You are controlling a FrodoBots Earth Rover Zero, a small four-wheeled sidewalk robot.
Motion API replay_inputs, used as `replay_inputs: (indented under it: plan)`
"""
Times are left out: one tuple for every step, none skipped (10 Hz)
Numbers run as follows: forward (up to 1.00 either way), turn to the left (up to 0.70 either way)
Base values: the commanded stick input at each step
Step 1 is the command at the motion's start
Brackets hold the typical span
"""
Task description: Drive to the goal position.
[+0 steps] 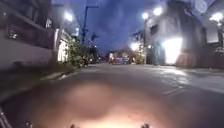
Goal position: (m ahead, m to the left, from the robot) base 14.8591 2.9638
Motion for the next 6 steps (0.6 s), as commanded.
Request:
replay_inputs:
  plan:
    - [0.50, 0.00]
    - [0.50, 0.00]
    - [0.50, 0.00]
    - [0.50, 0.00]
    - [0.50, 0.00]
    - [0.50, 0.00]
